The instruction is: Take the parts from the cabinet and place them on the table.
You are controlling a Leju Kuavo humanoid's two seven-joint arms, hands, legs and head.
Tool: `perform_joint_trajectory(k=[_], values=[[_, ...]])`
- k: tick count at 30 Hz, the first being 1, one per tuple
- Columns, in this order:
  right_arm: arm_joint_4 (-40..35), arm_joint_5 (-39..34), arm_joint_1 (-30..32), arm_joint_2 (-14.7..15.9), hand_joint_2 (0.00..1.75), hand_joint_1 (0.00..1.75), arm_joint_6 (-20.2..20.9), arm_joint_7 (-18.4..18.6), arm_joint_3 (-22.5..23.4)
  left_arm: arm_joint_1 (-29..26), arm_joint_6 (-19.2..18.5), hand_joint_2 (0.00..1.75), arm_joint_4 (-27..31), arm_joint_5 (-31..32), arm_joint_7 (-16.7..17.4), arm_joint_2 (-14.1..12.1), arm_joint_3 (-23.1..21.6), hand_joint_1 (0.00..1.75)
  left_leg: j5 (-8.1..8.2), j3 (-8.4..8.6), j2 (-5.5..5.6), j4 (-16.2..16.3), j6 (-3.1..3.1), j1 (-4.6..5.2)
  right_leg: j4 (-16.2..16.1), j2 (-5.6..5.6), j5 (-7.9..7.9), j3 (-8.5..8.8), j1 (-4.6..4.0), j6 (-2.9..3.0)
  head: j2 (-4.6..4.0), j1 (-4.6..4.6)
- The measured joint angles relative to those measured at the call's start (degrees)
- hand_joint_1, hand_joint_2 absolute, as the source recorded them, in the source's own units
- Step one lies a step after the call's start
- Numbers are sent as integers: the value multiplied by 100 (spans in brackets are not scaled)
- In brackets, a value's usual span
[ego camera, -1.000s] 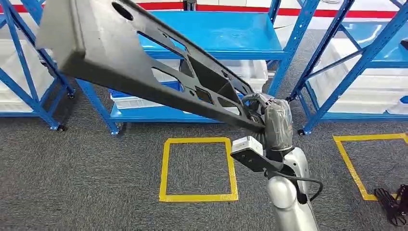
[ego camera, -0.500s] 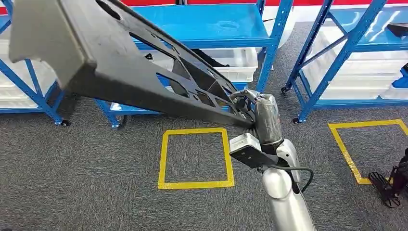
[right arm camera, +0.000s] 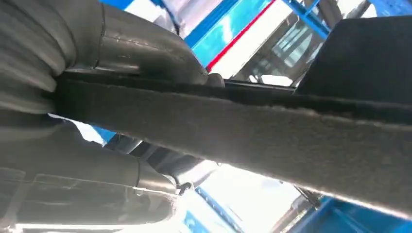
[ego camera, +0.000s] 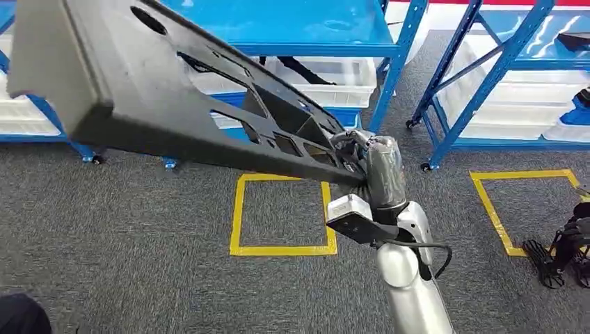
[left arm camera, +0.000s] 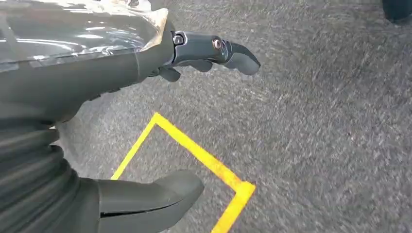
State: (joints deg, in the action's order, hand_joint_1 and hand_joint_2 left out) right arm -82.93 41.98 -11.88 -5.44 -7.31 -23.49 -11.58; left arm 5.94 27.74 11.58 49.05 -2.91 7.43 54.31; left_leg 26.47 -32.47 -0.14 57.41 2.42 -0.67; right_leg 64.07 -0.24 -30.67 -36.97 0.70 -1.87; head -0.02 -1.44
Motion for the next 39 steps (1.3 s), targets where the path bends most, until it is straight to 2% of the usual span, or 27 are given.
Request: perform_joint_trajectory(k=[2,4,6,7,8,9,11,12,13,15,17,18,20,22,24,25,27,28,29,30,31,32,33,35,37,38,39], values=[[0,64,27,4,175,175,-91,-5,-2,-3,-7,175,2,2,-35,-9,4,0,-114,-146,-11,5,11,7,817,2,-430,-169,7,31,0,0],[-31,165,148,11,175,175,-239,4,0,-4,-53,175,2,51,-92,-13,4,0,-225,-289,-19,12,-2,5,1001,1,-322,-54,24,-99,0,-2],[-142,224,267,24,175,175,-291,48,7,-6,-85,175,2,127,-96,-13,4,0,-328,-436,-19,34,-49,-5,395,0,40,414,60,-254,0,0],[-214,224,308,28,175,175,-294,74,9,-7,-90,175,2,151,-96,-13,4,0,-367,-496,-17,54,-82,-8,-72,-2,109,734,73,-278,0,0],[-299,224,339,41,175,175,-291,98,9,-8,-90,175,9,192,-94,-22,4,0,-413,-551,-18,73,-135,16,-567,-2,-84,1019,55,-223,0,-2],[-370,224,395,50,175,175,-291,111,13,-7,-94,175,9,210,-92,-22,2,0,-470,-566,-31,81,-162,17,-818,27,-146,1159,12,-136,2,11],[-481,195,477,92,175,175,-291,124,63,-15,-105,175,11,225,-92,-28,2,0,-597,-574,-34,19,-215,2,-737,34,-97,1044,-20,-109,0,4],[-505,173,509,109,175,175,-287,129,79,-19,-122,175,11,184,-103,-31,2,0,-646,-580,-28,18,-247,6,-740,29,-50,988,-13,-49,0,4],[-518,165,520,114,175,175,-268,129,96,-27,-142,175,11,153,-124,-39,7,0,-579,-636,-33,41,-273,-24,-770,20,20,999,78,59,0,0],[-540,117,528,120,175,175,-232,116,114,-26,-149,175,11,118,-170,-31,11,0,150,-766,-24,558,-317,-32,-754,14,140,866,44,219,0,15],[-540,97,524,127,175,175,-222,98,131,-25,-146,175,13,94,-219,-37,37,0,683,-925,-6,1409,-348,-34,-744,3,250,736,1,242,0,22],[-538,92,521,127,175,175,-215,96,138,-25,-146,175,13,92,-234,-39,50,0,723,-951,3,1722,-356,-35,-727,-4,304,661,-14,244,0,15],[-538,88,504,127,175,175,-204,94,153,-23,-146,175,13,92,-236,-37,52,0,367,-730,2,1733,-335,-35,-673,-5,396,481,-33,228,0,20],[-538,90,471,125,175,175,-186,92,164,-8,-146,175,15,92,-232,-39,55,0,92,-102,14,971,-271,-34,-594,4,466,324,-41,197,0,24],[-538,119,423,118,175,175,-169,100,177,18,-146,175,22,92,-216,-44,57,0,381,445,50,119,-224,3,-557,-2,524,270,-91,143,0,15],[-536,121,388,112,175,175,-154,103,177,23,-146,175,22,88,-206,-39,59,0,406,465,50,52,-211,26,-570,-13,588,251,-67,64,0,6],[-511,68,281,98,175,175,-84,98,177,20,-142,175,26,59,-184,-39,77,0,346,406,52,15,-138,82,-583,-16,693,194,-33,-19,0,13],[-472,29,235,103,175,175,-34,90,179,15,-140,175,26,16,-171,-29,107,0,266,337,8,-103,-62,18,-548,-7,688,131,-62,-43,0,7],[-413,-12,187,107,175,175,1,72,177,19,-133,175,28,7,-164,-26,129,0,193,310,-16,-107,-33,39,-455,0,512,50,-54,-25,0,7],[-343,-32,102,107,175,175,34,52,175,20,-118,175,39,-9,-160,-26,147,0,112,215,-28,-99,29,38,-185,8,194,-62,-45,36,0,-42],[-268,-52,15,105,175,175,56,26,175,16,-96,175,46,-46,-151,-24,166,0,40,120,-36,-97,40,47,213,7,-107,-161,-29,74,0,-39],[-149,-80,-75,103,175,175,58,-11,175,17,-77,175,46,-63,-151,-20,205,0,-34,27,-44,-95,38,55,645,8,-327,-242,-17,77,0,-39],[-51,-95,-138,103,175,175,56,-31,173,18,-68,175,46,-87,-151,-17,232,0,-104,-69,-51,-88,36,55,980,8,-414,-282,-13,40,0,-41],[103,-122,-238,96,175,175,47,-48,173,16,-68,175,46,-94,-153,-9,258,0,-251,-260,-57,-81,16,51,1057,8,-194,-93,7,-113,0,-39],[216,-128,-363,87,175,175,45,-64,175,16,-66,175,46,-96,-173,4,299,0,-399,-454,-54,-61,-30,43,338,7,160,472,30,-241,0,-39],[245,-128,-424,79,175,175,45,-75,173,19,-66,175,46,-96,-184,9,310,0,-462,-514,-43,-35,-65,46,-214,8,108,865,38,-208,2,-37],[269,-128,-482,61,175,175,45,-83,170,18,-66,175,46,-103,-190,13,328,0,-517,-582,-39,-11,-108,70,-778,11,-111,1223,-17,-124,0,-46]])
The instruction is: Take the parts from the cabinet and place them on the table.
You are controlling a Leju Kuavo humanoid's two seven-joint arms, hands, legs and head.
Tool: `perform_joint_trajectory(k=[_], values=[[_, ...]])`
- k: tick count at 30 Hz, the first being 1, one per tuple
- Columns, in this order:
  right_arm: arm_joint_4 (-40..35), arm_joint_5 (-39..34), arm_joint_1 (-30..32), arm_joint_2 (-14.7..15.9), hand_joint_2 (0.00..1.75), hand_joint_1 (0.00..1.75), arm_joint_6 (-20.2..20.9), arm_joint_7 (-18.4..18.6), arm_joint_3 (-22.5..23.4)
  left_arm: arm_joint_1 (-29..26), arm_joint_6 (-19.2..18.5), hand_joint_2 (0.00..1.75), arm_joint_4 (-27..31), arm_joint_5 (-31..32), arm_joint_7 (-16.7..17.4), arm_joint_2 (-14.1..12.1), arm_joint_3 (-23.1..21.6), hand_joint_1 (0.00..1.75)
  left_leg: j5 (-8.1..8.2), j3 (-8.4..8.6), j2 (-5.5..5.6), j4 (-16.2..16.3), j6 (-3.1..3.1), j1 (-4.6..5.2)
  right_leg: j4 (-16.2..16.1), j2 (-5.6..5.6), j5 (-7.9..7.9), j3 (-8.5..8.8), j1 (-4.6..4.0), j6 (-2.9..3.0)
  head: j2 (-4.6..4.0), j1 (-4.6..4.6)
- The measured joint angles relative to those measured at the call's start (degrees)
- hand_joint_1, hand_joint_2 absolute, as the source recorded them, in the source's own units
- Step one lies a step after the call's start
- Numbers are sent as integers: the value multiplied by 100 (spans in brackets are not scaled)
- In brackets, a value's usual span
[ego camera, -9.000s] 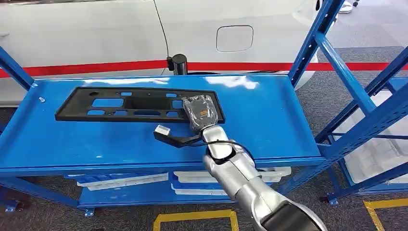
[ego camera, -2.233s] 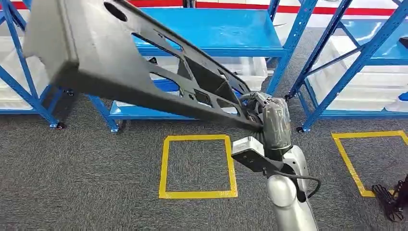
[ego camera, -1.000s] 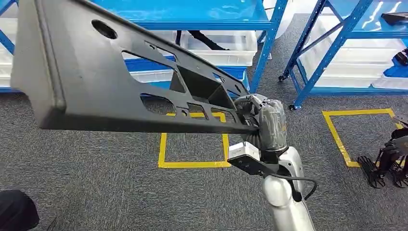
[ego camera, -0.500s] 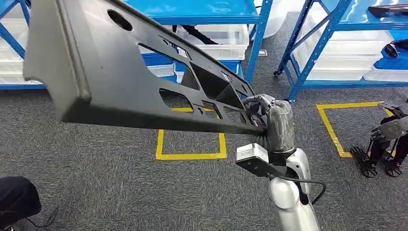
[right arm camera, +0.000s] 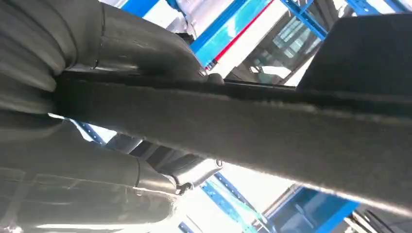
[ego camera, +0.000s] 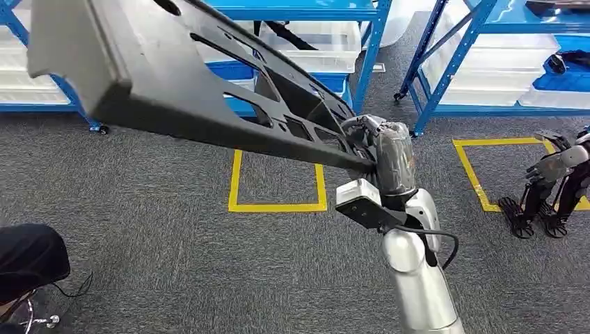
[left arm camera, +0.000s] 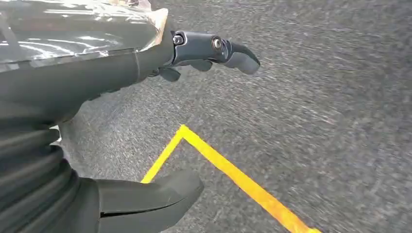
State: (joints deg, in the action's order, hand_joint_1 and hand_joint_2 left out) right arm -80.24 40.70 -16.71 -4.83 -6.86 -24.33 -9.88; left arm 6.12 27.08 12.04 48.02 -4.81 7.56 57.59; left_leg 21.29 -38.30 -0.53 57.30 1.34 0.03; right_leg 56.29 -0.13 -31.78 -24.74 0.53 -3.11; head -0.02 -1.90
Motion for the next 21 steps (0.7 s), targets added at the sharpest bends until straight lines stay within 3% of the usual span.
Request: perform_joint_trajectory(k=[1,3,4,5,6,7,8,9,10,11,13,14,15,16,17,19,20,21], values=[[15,-4,-20,-13,175,175,-7,-13,0,-2,0,175,2,0,-4,2,11,0,-78,-10,-2,-20,-29,-6,-104,15,-59,19,-20,62,0,26],[72,-9,-45,-15,175,175,-9,-31,0,-9,7,175,2,0,-9,2,29,0,-207,-17,-2,-69,-90,-26,-33,20,7,-118,-62,97,0,20],[98,-13,-55,-26,175,175,-11,-31,2,-23,13,175,0,0,-9,-4,46,0,-252,-45,20,-73,-137,-19,-63,12,74,-179,6,194,0,15],[120,-13,-79,-37,175,175,-11,-31,-2,-29,13,175,2,0,-9,-2,55,0,-19,-111,38,20,-164,-59,-55,-11,146,-208,59,265,0,26],[135,-15,-90,-52,175,175,-13,-31,-2,-28,13,175,0,0,-6,2,55,0,384,-166,43,263,-188,-63,-56,-10,213,-302,49,349,0,26],[144,-13,-107,-63,175,175,-13,-31,-2,-30,13,175,0,2,-7,4,57,0,783,-247,47,644,-212,-77,-52,-16,284,-328,36,395,0,35],[153,-15,-119,-70,175,175,-13,-31,-2,-28,13,175,0,9,-7,-2,59,0,1093,-331,54,1087,-237,-78,-45,-20,358,-409,23,405,0,33],[166,-15,-126,-70,175,175,-13,-31,-2,-25,15,175,2,9,-7,-4,59,0,1247,-393,56,1521,-262,-80,-33,-22,433,-504,10,404,0,39],[181,-15,-133,-70,175,175,-13,-31,2,-25,15,175,0,9,-7,-4,59,0,1173,-385,56,1806,-273,-86,-10,-23,498,-609,2,391,0,37],[194,-15,-142,-70,175,175,-13,-31,7,-26,15,175,0,20,-9,-4,59,0,987,-284,56,1828,-279,-98,21,-25,543,-706,2,376,0,37],[203,-13,-181,-70,175,175,-13,-31,9,-21,24,175,2,35,-15,-4,59,0,630,228,54,1277,-275,-132,110,-23,621,-892,5,333,0,39],[201,-11,-213,-70,175,175,-13,-31,9,-9,26,175,2,35,-17,-4,59,0,639,598,67,812,-265,-143,165,-20,649,-951,5,305,0,42],[201,-11,-243,-72,175,175,-13,-31,9,7,26,175,2,42,-22,-6,59,0,852,982,89,282,-247,-127,219,-20,670,-1015,-27,290,0,42],[203,-9,-271,-70,175,175,-13,-28,9,8,31,175,2,59,-43,-9,59,0,945,1082,99,51,-202,-108,232,-25,709,-1039,-32,236,0,22],[203,-11,-291,-70,175,175,-13,-28,7,10,37,175,4,94,-91,-4,55,0,959,1042,95,14,-182,-81,229,-36,748,-1073,-33,180,0,31],[229,-18,-302,-70,175,175,-11,-35,7,0,48,175,4,120,-88,-11,55,0,885,956,77,-14,-47,-50,207,-40,856,-1139,-19,99,0,24],[247,-24,-305,-66,175,175,-11,-35,7,-8,55,175,4,118,-68,-6,57,0,805,888,41,-42,14,-84,274,-36,809,-1196,20,97,0,33],[256,-33,-316,-63,175,175,-7,-37,7,-8,57,175,4,118,-61,-6,59,0,748,837,35,-43,68,-77,470,-19,590,-1332,15,129,0,22]])
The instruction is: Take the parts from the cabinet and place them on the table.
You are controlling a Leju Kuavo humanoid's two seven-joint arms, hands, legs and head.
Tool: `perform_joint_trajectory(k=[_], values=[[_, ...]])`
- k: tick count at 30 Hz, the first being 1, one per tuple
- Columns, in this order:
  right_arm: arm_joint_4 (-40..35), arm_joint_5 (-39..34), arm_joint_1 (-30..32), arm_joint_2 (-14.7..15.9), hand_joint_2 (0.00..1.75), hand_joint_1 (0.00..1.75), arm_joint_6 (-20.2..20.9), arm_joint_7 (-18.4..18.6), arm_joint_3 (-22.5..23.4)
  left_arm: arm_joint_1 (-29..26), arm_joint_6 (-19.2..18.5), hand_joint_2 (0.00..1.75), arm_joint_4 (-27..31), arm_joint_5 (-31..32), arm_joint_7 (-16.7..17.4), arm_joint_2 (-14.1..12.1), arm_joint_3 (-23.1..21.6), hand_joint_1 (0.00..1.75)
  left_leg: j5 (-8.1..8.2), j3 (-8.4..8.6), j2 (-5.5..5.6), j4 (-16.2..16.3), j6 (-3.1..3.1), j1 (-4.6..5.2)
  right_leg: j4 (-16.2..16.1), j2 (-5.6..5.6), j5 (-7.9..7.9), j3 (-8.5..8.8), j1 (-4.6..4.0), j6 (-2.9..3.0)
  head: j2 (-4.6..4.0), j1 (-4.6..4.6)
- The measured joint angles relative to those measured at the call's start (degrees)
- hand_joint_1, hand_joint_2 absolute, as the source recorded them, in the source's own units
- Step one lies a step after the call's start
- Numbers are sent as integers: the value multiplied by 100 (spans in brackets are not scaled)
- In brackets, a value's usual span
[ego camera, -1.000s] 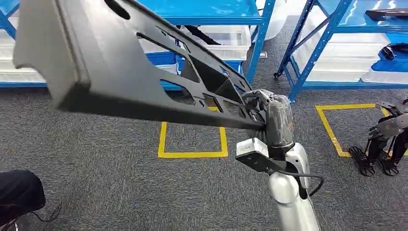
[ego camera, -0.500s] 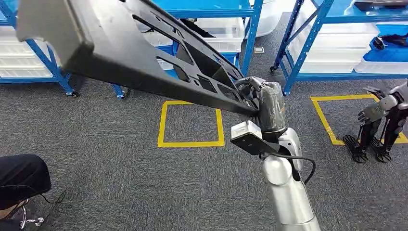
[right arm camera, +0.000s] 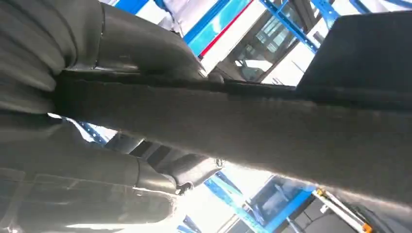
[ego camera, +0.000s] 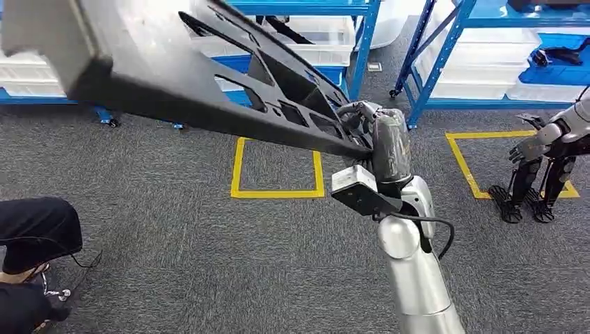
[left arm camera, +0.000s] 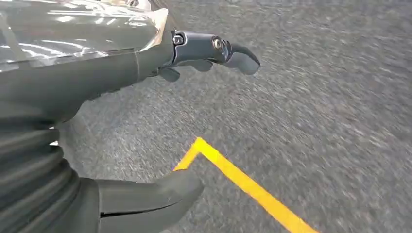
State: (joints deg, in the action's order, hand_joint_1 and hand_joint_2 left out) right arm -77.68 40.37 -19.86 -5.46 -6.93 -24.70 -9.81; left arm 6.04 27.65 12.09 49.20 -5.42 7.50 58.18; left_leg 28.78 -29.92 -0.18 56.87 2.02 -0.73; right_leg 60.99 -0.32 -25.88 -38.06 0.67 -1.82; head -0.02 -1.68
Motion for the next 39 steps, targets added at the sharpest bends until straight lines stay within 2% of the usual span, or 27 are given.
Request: perform_joint_trajectory(k=[2,4,5,6,8,9,13,14,15,17,19,20,21,22,23,24,25,28,29,30,31,33,34,35,36,38,39], values=[[41,-31,-20,4,175,175,9,-4,-2,0,9,175,2,-2,0,-13,2,0,-133,-153,-8,6,39,7,875,7,-519,-302,5,68,0,-9],[89,-48,-22,15,175,175,9,-15,-2,-8,9,175,2,-18,0,-11,2,0,-247,-305,-9,17,27,11,1488,6,-770,-421,7,28,0,-6],[114,-52,-23,17,175,175,9,-15,0,-14,9,175,2,-17,0,-7,2,0,-295,-369,-10,18,14,11,1399,6,-754,-282,7,-10,0,-6],[131,-52,-32,20,175,175,9,-17,0,-17,9,175,0,-17,0,-2,2,0,-334,-418,-9,22,0,9,1048,5,-668,6,9,-60,0,-6],[138,-59,-76,20,175,175,9,-28,-2,-17,15,175,0,-17,0,7,4,0,-393,-479,-5,48,-46,8,-46,3,-414,748,25,-141,0,-9],[142,-63,-111,20,175,175,9,-39,-2,-18,28,175,2,-22,0,4,4,0,-416,-516,-4,67,-87,35,-400,3,-491,917,16,-98,0,-4],[214,54,-129,22,175,175,-67,-18,-6,-26,66,175,2,-59,-7,4,28,0,-534,-567,8,66,-226,30,-340,20,-371,875,-48,70,0,0],[232,96,-147,13,175,175,-99,9,-15,-28,77,175,0,-66,-7,4,46,0,-501,-596,22,87,-243,7,-368,2,-322,861,40,144,0,-4],[255,142,-172,4,175,175,-122,17,-26,-29,76,175,0,-68,-11,15,50,0,-308,-665,27,260,-277,1,-365,-23,-295,836,33,185,0,7],[275,168,-176,0,175,175,-157,17,-33,-29,76,175,0,-68,-13,13,65,0,202,-1006,34,1093,-329,-6,-363,-86,-258,780,16,249,0,15],[310,175,-172,-2,175,175,-181,35,-37,-38,76,175,0,-77,-13,11,96,0,484,-1287,32,1825,-357,-6,-357,-158,-227,720,-15,279,0,15],[323,177,-171,-2,175,175,-184,42,-37,-47,76,175,0,-76,-13,13,98,0,450,-1261,32,1849,-351,-6,-353,-194,-211,701,-24,286,0,18],[341,179,-172,-2,175,175,-186,50,-44,-54,77,175,0,-81,-11,13,103,0,313,-1101,25,1617,-333,-6,-349,-228,-205,689,-31,278,0,18],[350,179,-173,-2,175,175,-188,50,-48,-57,76,175,0,-85,-11,11,105,0,82,-782,-4,1116,-304,-2,-345,-276,-204,693,-36,276,0,15],[350,179,-178,-4,175,175,-188,50,-52,-54,79,175,0,-85,-11,7,105,0,-119,-455,-87,587,-265,8,-345,-315,-205,705,-44,275,0,18],[350,179,-190,-7,175,175,-190,50,-59,-44,79,175,2,-85,-11,4,105,0,-169,-218,-303,168,-217,34,-345,-352,-205,715,-56,273,0,15],[352,179,-208,0,175,175,-197,50,-63,-25,79,175,2,-85,-13,2,105,0,-145,-187,-458,60,-167,117,-312,-403,-206,686,-149,245,0,16],[358,179,-219,-9,175,175,-199,50,-90,-32,81,175,0,-85,-13,-2,118,0,-195,-271,-271,71,-75,150,-344,-564,-172,678,-117,172,0,13],[358,179,-235,-9,175,175,-203,50,-96,-36,85,175,0,-85,-13,0,133,0,-257,-255,-222,5,-9,107,-331,-565,-195,661,-129,148,0,15],[361,179,-247,-4,175,175,-205,50,-96,-31,87,175,0,-85,-13,9,138,0,-299,-267,-175,-29,9,82,-221,-306,-289,583,-98,123,0,11],[361,175,-252,2,175,175,-212,50,-101,-25,85,175,0,-85,-11,2,142,0,-327,-295,-131,-30,49,65,64,-127,-466,469,-83,146,0,11],[369,168,-235,39,175,175,-214,50,-101,-18,87,175,0,-85,-13,2,144,0,-360,-349,-1,-29,73,60,1009,-10,-864,69,-52,177,0,7],[385,168,-227,48,175,175,-212,50,-101,-25,85,175,0,-85,-13,2,146,0,-380,-377,77,-26,61,60,1424,0,-991,-112,-45,158,0,4],[402,171,-224,54,175,175,-212,50,-101,-33,85,175,0,-85,-13,4,151,0,-397,-393,140,-25,54,58,1525,1,-990,-157,-34,121,0,7],[411,171,-225,55,175,175,-212,50,-101,-37,85,175,0,-85,-13,4,157,0,-409,-403,210,-22,37,53,1355,2,-895,-65,-18,65,0,4],[411,168,-240,55,175,175,-214,50,-105,-34,85,175,0,-85,-13,13,160,0,-429,-403,366,-4,2,39,321,75,-468,475,33,-80,0,7],[411,168,-245,57,175,175,-214,50,-105,-32,85,175,0,-85,-13,13,162,0,-431,-423,428,21,-23,33,-152,291,-302,704,73,-127,0,2]])
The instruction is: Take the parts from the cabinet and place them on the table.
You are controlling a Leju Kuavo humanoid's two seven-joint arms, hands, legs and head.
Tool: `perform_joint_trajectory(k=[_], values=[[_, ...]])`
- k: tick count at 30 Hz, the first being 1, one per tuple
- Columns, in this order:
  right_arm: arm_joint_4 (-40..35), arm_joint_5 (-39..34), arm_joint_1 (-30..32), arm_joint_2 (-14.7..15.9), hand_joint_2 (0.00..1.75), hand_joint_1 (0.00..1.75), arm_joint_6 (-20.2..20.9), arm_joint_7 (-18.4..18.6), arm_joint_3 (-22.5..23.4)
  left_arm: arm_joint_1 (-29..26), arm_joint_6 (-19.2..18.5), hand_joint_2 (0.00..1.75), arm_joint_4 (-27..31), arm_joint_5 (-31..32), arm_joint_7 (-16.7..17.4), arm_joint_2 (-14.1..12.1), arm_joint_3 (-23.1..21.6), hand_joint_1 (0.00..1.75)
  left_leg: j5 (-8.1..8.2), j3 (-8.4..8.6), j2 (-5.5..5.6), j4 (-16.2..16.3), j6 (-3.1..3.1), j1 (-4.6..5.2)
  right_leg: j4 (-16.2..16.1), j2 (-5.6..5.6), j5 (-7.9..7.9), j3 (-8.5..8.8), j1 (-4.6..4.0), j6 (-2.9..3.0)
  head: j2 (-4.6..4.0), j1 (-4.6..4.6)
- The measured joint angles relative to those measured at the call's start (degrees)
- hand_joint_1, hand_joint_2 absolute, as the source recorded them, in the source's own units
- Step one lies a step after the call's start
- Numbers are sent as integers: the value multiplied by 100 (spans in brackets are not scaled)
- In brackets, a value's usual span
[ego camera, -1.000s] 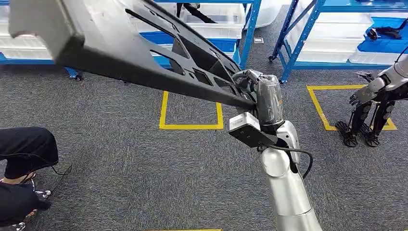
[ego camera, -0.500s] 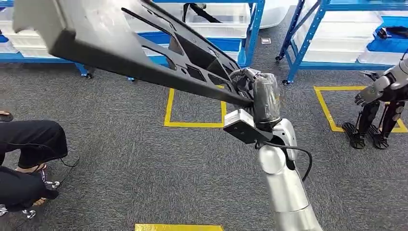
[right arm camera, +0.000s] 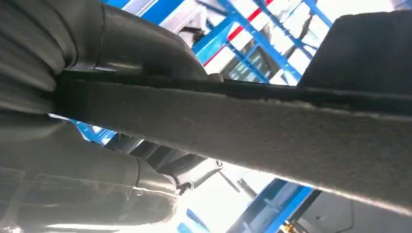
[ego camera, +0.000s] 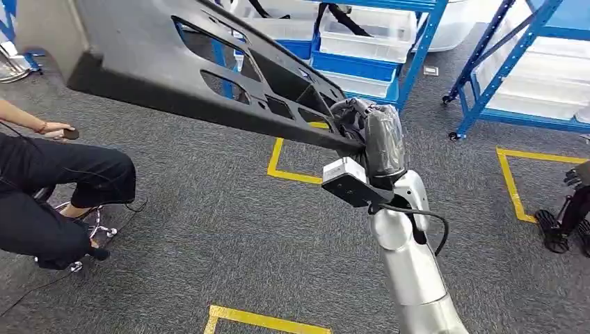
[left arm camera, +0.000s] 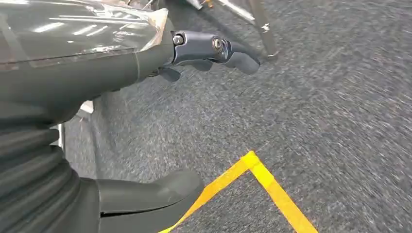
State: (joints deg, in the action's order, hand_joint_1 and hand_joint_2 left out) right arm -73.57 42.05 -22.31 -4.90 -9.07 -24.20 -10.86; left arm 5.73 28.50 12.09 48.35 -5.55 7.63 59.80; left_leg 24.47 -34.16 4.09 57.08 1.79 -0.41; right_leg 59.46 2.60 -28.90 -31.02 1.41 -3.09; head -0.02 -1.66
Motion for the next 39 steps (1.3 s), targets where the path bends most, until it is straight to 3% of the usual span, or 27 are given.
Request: perform_joint_trajectory(k=[1,4,5,7,8,10,11,12,14,15,16,17,20,21,22,23,25,26,27,28,30,31,35,36,37,38,39], values=[[2,-4,3,5,175,175,0,0,0,6,0,175,0,0,0,0,0,0,7,-59,59,61,-47,43,-146,169,-40,42,2,37,0,7],[4,-2,8,2,175,175,0,6,-4,-31,0,175,0,0,0,0,7,0,-86,-153,206,29,-185,-20,-94,26,11,9,-56,134,0,11],[4,-2,4,-11,175,175,0,7,-13,-51,2,175,0,0,0,0,13,0,-98,-175,258,33,-212,-18,-125,-35,44,8,-10,185,0,9],[2,-4,-12,-33,175,175,-2,4,-35,-44,2,175,-2,0,0,7,13,0,170,-307,-231,348,-256,0,-139,-150,67,11,4,258,0,59],[2,-4,-13,-31,175,175,-4,4,-33,-34,2,175,-2,0,0,0,13,0,397,-485,-319,745,-282,-17,-139,-211,65,7,-14,293,0,57],[2,-7,-2,-26,175,175,-15,7,-31,-33,2,175,-2,15,0,4,13,0,789,-902,-372,1680,-322,-31,-138,-362,71,-10,-38,318,0,57],[2,-9,9,-24,175,175,-17,7,-31,-37,2,175,-2,20,0,9,13,0,811,-984,-379,1871,-329,-36,-138,-433,68,-14,-45,322,0,57],[2,-13,15,-17,175,175,-24,7,-33,-39,2,175,-2,28,0,9,13,0,714,-917,-393,1776,-326,-39,-138,-498,68,-14,-50,322,0,59],[2,-13,10,-5,175,175,-68,13,-31,-42,2,175,-2,48,0,-2,15,0,306,-428,-466,926,-290,-35,-138,-615,66,-5,-52,319,0,57],[-2,-17,8,-4,175,175,-96,18,-31,-38,2,175,-2,59,0,-6,15,0,124,-126,-609,422,-256,-25,-138,-660,64,1,-56,318,0,59],[-9,-28,14,-4,175,175,-122,17,-31,-18,-13,175,-2,25,-22,-7,17,0,155,43,-864,95,-243,31,-134,-711,53,-6,-108,300,0,57],[-11,-66,14,13,175,175,-155,17,-17,0,-28,175,-2,-37,-55,-5,26,0,122,16,-780,88,-182,50,-129,-759,43,-25,-150,275,0,41],[-48,-317,151,15,175,175,-223,-103,37,-3,-44,175,-2,-153,-185,2,100,0,97,-23,-607,64,-100,91,-160,-928,45,8,-141,231,0,48],[-123,-455,251,17,175,175,-256,-188,94,-4,-50,175,-2,-168,-241,11,120,0,39,18,-548,0,-26,19,-116,-849,-14,-46,-118,184,0,46],[-199,-549,397,42,175,175,-300,-274,166,8,-52,175,-2,-208,-295,24,133,0,25,17,-495,-17,-2,27,32,-574,-113,-80,-107,193,0,39],[-322,-604,609,59,175,175,-352,-374,247,27,-59,175,0,-225,-332,18,164,0,14,8,-415,-14,26,20,396,-394,-301,-233,-102,235,0,37],[-597,-627,1085,103,175,175,-407,-514,440,27,-63,175,-2,-225,-396,28,192,0,12,-5,-222,-10,31,22,1347,-291,-669,-676,-100,285,0,37],[-711,-627,1276,109,175,175,-420,-540,518,24,-81,175,-2,-232,-413,35,216,0,11,-9,-141,-7,31,24,1613,-279,-725,-815,-100,264,0,37],[-833,-625,1429,111,175,175,-428,-553,586,16,-105,175,-2,-232,-437,37,229,0,11,-8,-70,-6,30,24,1601,-274,-683,-826,-100,232,0,37],[-986,-619,1568,109,175,175,-450,-562,649,8,-114,175,-2,-232,-455,37,243,0,10,-7,7,2,29,23,1293,-268,-528,-694,-94,168,0,37],[-1369,-618,1839,87,175,175,-496,-577,767,17,-131,175,-2,-210,-470,50,251,0,19,-8,162,42,11,10,270,-143,-109,-194,-39,42,0,37],[-1564,-625,1992,72,175,175,-511,-577,842,20,-131,175,0,-194,-472,52,251,0,32,-33,226,73,-21,9,-46,103,-57,-54,5,36,0,35],[-2392,-734,2650,-124,175,175,-459,-603,1180,-32,-140,175,0,-96,-440,61,249,0,5,-103,415,85,-142,15,-36,-99,0,-26,-70,188,0,42],[-2549,-759,2755,-179,175,175,-422,-623,1231,-43,-140,175,0,-92,-428,55,249,0,32,-120,392,113,-155,11,-64,-160,27,-26,7,231,0,42],[-2722,-782,2850,-225,175,175,-381,-645,1281,-36,-140,175,0,-92,-417,68,249,0,143,-151,10,240,-186,51,-63,-195,29,-14,-13,240,0,53],[-2862,-820,2960,-271,175,175,-361,-660,1331,-9,-138,175,2,-94,-409,66,249,0,353,-288,-234,551,-224,40,-63,-267,14,-5,-16,293,0,94],[-2973,-846,3038,-291,175,175,-334,-669,1401,11,-138,175,2,-105,-393,63,249,0,585,-481,-332,987,-246,21,-63,-334,10,-6,-44,308,0,92]])
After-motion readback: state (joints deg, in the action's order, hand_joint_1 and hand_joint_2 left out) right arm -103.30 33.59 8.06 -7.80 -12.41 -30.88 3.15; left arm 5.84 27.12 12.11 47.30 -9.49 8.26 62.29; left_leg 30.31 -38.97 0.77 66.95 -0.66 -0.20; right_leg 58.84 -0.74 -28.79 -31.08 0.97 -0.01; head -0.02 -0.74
